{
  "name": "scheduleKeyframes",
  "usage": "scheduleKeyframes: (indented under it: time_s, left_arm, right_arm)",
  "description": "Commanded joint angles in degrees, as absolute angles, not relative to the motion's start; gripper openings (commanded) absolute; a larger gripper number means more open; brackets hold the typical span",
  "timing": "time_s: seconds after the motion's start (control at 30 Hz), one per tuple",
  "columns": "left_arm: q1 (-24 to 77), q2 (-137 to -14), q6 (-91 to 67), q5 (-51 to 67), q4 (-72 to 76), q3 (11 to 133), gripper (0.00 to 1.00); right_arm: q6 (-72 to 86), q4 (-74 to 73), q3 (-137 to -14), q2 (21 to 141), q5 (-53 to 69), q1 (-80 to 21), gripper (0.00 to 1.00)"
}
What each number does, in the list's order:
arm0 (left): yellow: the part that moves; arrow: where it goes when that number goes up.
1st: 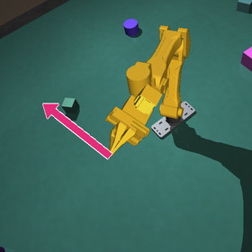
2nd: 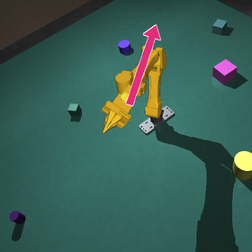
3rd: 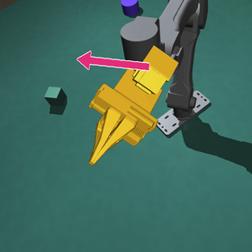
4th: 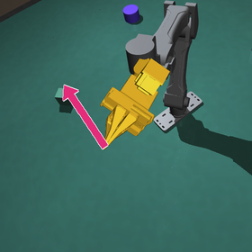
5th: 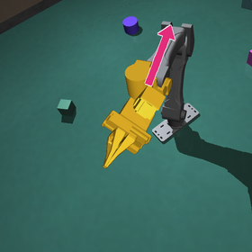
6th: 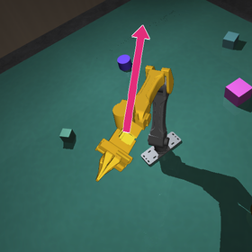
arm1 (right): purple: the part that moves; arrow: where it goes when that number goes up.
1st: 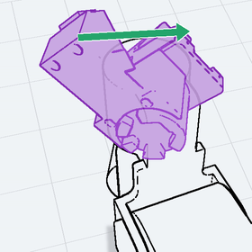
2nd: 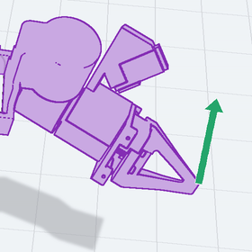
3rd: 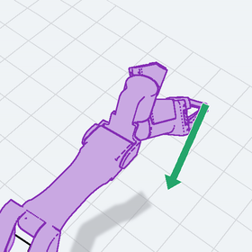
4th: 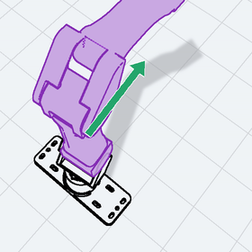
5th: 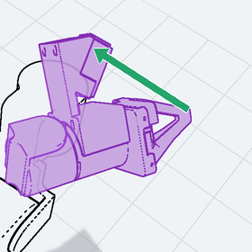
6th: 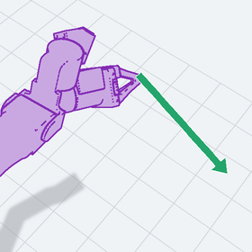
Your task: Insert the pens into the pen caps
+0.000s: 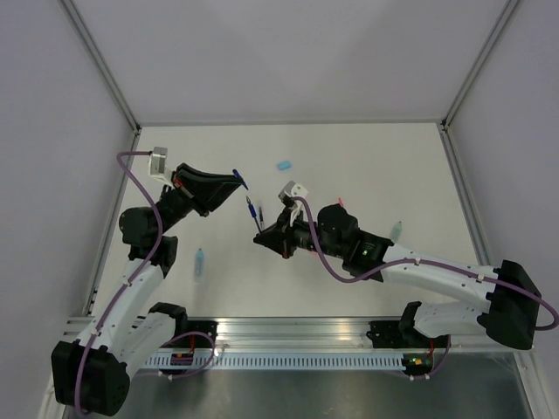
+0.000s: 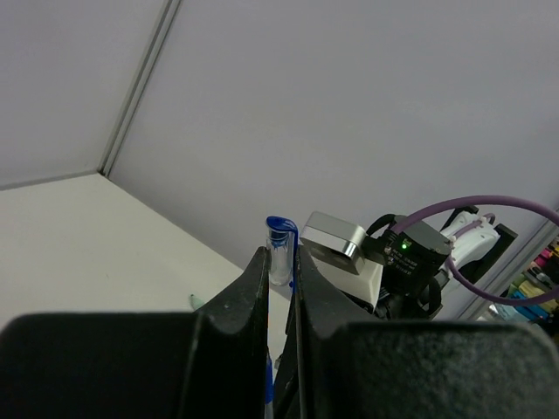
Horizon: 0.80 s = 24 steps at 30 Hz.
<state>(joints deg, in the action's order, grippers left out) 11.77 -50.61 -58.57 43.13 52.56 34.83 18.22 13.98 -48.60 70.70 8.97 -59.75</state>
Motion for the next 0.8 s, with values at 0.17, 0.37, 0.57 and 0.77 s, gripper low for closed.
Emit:
scheduleKeyframes:
  time_s: [0.17,0.37,0.57,0.77]
  left_arm:
    - [12.04,-49.04,-57.3,42.36,51.15,33.49,0.02]
    - [12.3,-48.08,-57.48,42.45,51.59,32.61,0.02]
    - [13.18,-46.67,-57.31,42.19,51.86,31.03,0.02]
    - [14.15,-45.71,-55.38,43.24,50.72,30.68,0.02]
  right_arm:
    - [16.7,16.35,-52.12,70.75,7.74,-61.0,0.0]
    - [16.35,14.94,-53.61,71.01,6.94,-61.17,0.0]
    - [16.26,14.76,-54.84,72.07,6.77,-61.17,0.0]
    - [16.7,15.2,-54.23,71.72,5.63,-61.17,0.0]
